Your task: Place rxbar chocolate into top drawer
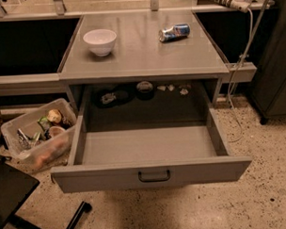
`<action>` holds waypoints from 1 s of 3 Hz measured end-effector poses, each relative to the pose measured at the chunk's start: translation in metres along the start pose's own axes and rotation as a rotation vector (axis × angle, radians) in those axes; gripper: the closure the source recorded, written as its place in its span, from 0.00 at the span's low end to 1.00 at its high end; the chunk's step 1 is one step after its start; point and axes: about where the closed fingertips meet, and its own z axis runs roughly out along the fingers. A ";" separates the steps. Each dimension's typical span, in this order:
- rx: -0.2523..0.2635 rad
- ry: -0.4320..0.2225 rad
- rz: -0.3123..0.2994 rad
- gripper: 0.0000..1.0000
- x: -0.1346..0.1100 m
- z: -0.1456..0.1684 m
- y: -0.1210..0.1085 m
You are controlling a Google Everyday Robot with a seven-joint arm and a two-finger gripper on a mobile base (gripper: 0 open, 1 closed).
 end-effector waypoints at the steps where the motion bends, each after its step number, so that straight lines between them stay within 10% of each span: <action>1: 0.013 -0.034 0.043 1.00 -0.015 -0.015 0.020; 3: 0.010 -0.063 0.201 1.00 -0.043 -0.035 0.118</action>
Offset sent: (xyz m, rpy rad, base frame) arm -0.1011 0.0323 -0.1557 0.2601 0.1098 0.0151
